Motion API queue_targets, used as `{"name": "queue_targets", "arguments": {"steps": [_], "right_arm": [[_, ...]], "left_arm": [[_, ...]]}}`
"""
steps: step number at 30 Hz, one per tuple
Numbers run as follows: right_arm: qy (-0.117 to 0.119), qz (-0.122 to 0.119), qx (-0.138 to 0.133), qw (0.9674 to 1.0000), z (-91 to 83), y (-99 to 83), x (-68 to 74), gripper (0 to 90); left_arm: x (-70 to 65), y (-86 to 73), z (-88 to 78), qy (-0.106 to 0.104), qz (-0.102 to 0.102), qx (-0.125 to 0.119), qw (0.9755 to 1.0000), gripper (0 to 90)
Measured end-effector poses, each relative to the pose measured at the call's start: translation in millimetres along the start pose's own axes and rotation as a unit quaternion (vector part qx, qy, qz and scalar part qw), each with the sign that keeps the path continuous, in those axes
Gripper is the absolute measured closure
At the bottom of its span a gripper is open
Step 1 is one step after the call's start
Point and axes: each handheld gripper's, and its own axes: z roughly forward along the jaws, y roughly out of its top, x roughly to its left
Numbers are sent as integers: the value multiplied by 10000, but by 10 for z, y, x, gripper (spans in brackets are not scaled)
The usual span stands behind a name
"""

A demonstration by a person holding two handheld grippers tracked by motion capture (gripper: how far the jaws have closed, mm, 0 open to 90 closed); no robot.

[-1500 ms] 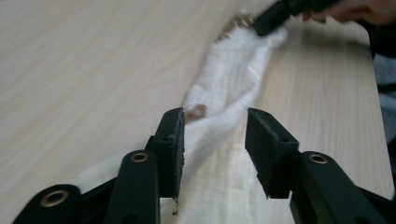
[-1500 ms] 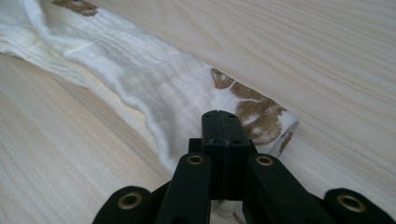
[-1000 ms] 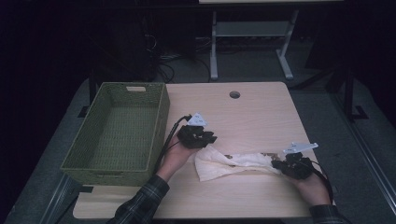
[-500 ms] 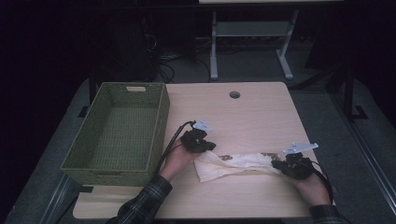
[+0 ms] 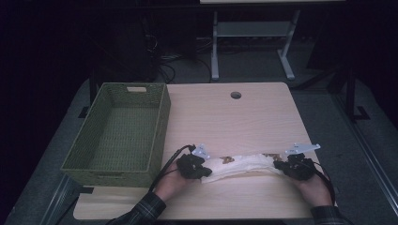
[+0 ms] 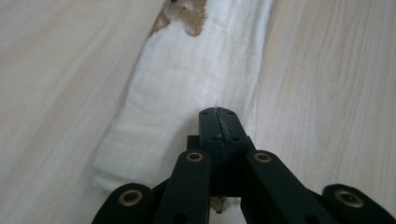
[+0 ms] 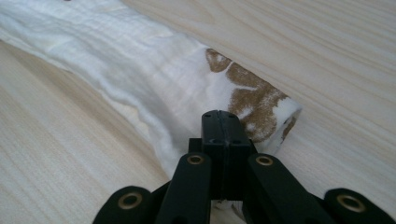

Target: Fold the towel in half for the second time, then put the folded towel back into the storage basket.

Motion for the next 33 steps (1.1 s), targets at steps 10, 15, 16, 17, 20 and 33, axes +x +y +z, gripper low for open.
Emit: {"name": "queue_targets", "arguments": {"steps": [10, 15, 16, 17, 20, 33], "right_arm": [[114, 21, -303, 9995, -115, -1, 57, 900], [226, -8, -82, 9997, -34, -68, 100, 900], [215, -23, -69, 9997, -32, -59, 101, 900], [180, -42, -53, 9998, -22, -47, 110, 900], [141, -161, -66, 9997, 20, -9, 114, 900], [164, -205, -70, 9996, 73, 46, 102, 900]], "left_arm": [[-1, -1, -8, 285, 80, 11, 9996, 890], [78, 5, -33, 542, -19, 52, 9985, 893], [93, 1, -41, 543, -64, 73, 9985, 893], [93, -6, -46, 536, -111, 66, 9985, 893], [32, -40, -75, 525, -127, 131, 9985, 893], [-16, 27, -179, 447, -35, -77, 9990, 738]]}}
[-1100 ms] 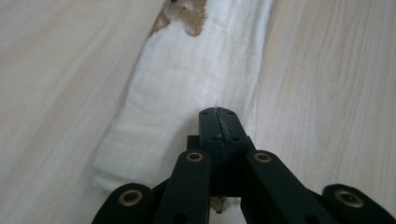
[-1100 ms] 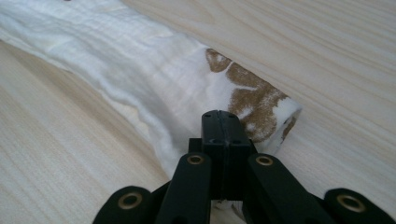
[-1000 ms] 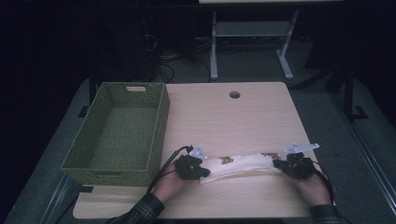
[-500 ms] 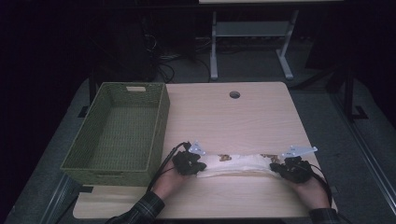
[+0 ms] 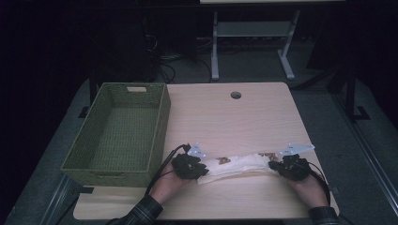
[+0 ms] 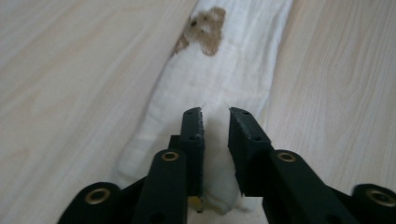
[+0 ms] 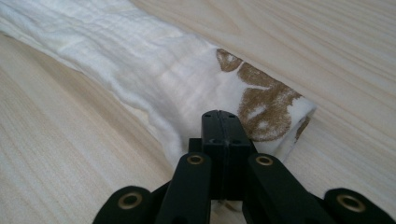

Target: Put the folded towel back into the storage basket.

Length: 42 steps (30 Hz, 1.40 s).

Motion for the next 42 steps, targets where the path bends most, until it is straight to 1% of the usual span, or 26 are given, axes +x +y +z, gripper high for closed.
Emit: {"name": "queue_targets", "arguments": {"steps": [2, 6, 8, 9, 11, 12, 13, 15, 17, 18, 19, 20, 22, 24, 27, 29, 30, 31, 32, 34, 35, 38, 39, 40, 41, 42], "right_arm": [[-6, 5, -4, 10000, 0, -2, 2, 900], [-19, 12, -14, 10000, 0, -5, 5, 900], [-14, 34, 4, 10000, -1, -3, 3, 900], [-15, 37, 3, 10000, -1, -4, 3, 900], [-15, 41, -26, 10000, 1, -9, 0, 900], [-13, 60, -21, 10000, 0, -8, 1, 900], [-13, 69, -20, 10000, 1, -7, 1, 900], [-23, 68, -22, 10000, 1, -8, 3, 900], [-33, 45, -23, 10000, 1, -8, 7, 900], [-34, 45, -21, 10000, 1, -8, 7, 900], [-31, 57, -19, 10000, 1, -8, 5, 900], [-29, 50, -25, 10000, 2, -9, 2, 900], [-30, 37, -26, 10000, 3, -9, 3, 900], [-27, 30, -24, 10000, 2, -9, 2, 900], [-21, 44, -20, 10000, 1, -8, 2, 900], [-20, 46, -21, 10000, 1, -8, 1, 900], [-23, 30, -23, 10000, 2, -9, -1, 900], [-18, 32, -22, 10000, 2, -8, 0, 900], [-20, 33, -23, 10000, 2, -9, -1, 900], [-16, 55, -21, 10000, 1, -8, 0, 900], [-15, 60, -19, 10000, 1, -7, 1, 900], [-20, 81, -19, 10000, 0, -6, 3, 900], [-18, 94, -23, 10000, -1, -5, 4, 898], [-23, 105, -31, 9999, -7, -4, 4, 872], [-35, 122, -60, 9999, -25, 0, -4, 822], [-58, 133, -108, 9998, -41, 5, -13, 799]], "left_arm": [[26, 48, -6, -11, 29, -65, 10000, 681], [100, 156, 10, -132, 88, -249, 9996, 582], [145, 212, 48, -180, 175, -239, 9994, 541], [163, 237, 74, -256, 180, -226, 9993, 517], [187, 281, 144, -314, 207, -213, 9991, 476], [206, 301, 190, -357, 262, -183, 9989, 456], [211, 307, 209, -372, 253, -170, 9988, 437], [227, 322, 287, -463, 248, -123, 9985, 418], [222, 324, 356, -491, 253, -82, 9984, 403], [209, 321, 387, -507, 310, 4, 9982, 398], [192, 319, 404, -477, 313, 34, 9984, 390], [180, 317, 424, -444, 386, 72, 9982, 382], [157, 315, 447, -460, 393, 89, 9981, 371], [139, 308, 465, -394, 449, 114, 9981, 355], [134, 299, 476, -391, 435, 123, 9982, 350], [122, 290, 473, -401, 406, 98, 9983, 367], [116, 286, 468, -408, 450, 107, 9981, 388], [104, 285, 468, -398, 399, 85, 9984, 414], [106, 289, 461, -381, 465, 133, 9981, 434], [99, 292, 451, -364, 486, 171, 9980, 494], [99, 294, 445, -393, 515, 191, 9977, 544], [81, 294, 448, -497, 415, 161, 9978, 675], [79, 296, 445, -547, 422, 197, 9974, 712], [77, 297, 446, -593, 398, 209, 9972, 747], [77, 297, 447, -611, 385, 211, 9972, 771], [80, 299, 447, -623, 380, 217, 9971, 782]]}}
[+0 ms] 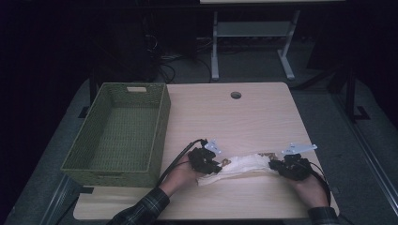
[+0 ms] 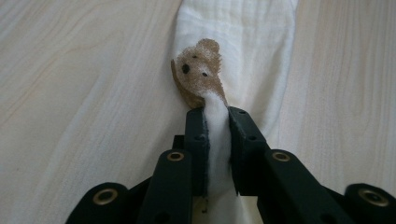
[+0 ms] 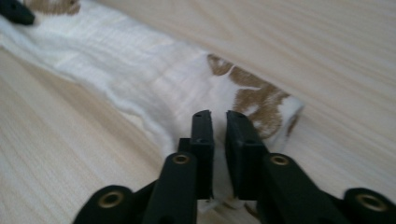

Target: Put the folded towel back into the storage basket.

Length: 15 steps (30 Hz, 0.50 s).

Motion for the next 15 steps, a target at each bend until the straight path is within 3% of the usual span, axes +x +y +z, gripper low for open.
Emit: {"name": "queue_targets", "arguments": {"steps": [4, 7, 11, 15], "right_arm": [[-277, 248, -256, 9990, -102, 36, -74, 672], [-457, 442, -271, 9976, -85, 64, -163, 554], [-345, 542, -179, 9978, 69, 87, -215, 479], [-269, 544, -47, 9981, 158, 69, -212, 507]], "left_arm": [[-4, 1, 0, 3, 0, 3, 10000, 791], [-16, 4, 3, 27, -10, 4, 10000, 793], [-23, 8, 0, 59, 19, 30, 10000, 795], [-26, 7, 1, 61, -3, 27, 10000, 801]]}}
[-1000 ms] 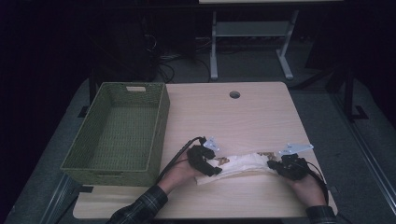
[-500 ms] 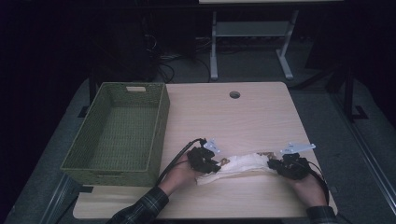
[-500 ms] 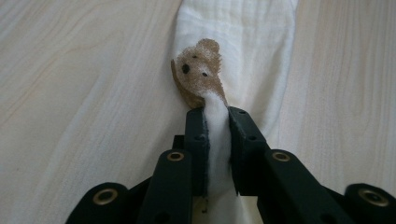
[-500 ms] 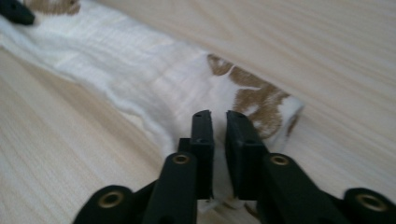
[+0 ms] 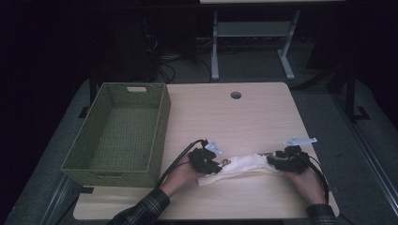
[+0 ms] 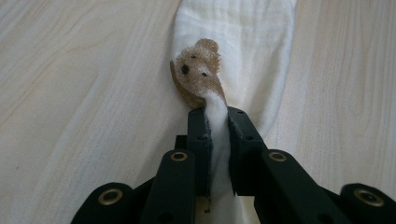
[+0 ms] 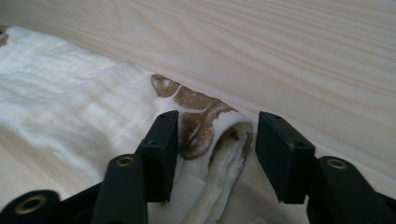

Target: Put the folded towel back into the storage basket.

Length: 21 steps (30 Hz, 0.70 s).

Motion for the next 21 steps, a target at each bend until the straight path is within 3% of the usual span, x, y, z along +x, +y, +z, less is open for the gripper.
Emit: {"name": "queue_targets", "arguments": {"steps": [3, 6, 8, 13, 17, 21], "right_arm": [[35, 10, 10, 10000, -10, -8, 26, 607], [124, 74, 79, 9999, -16, -5, 74, 767], [167, 113, 106, 9997, -13, 1, 89, 810], [-28, -143, 135, 9998, -8, 30, 141, 831], [-203, -328, 260, 9989, -9, 86, 177, 836], [-303, -365, 292, 9984, -8, 137, 162, 837]], "left_arm": [[1, -3, 2, -13, -34, -17, 10000, 805], [0, -1, 1, -3, -32, -11, 10000, 810], [-2, 2, 1, 4, -38, 1, 10000, 815], [7, 12, -22, -11, -36, 54, 10000, 824], [13, 19, -68, -99, -153, -58, 9998, 827], [28, 49, -149, -174, -174, -178, 9995, 829]]}}
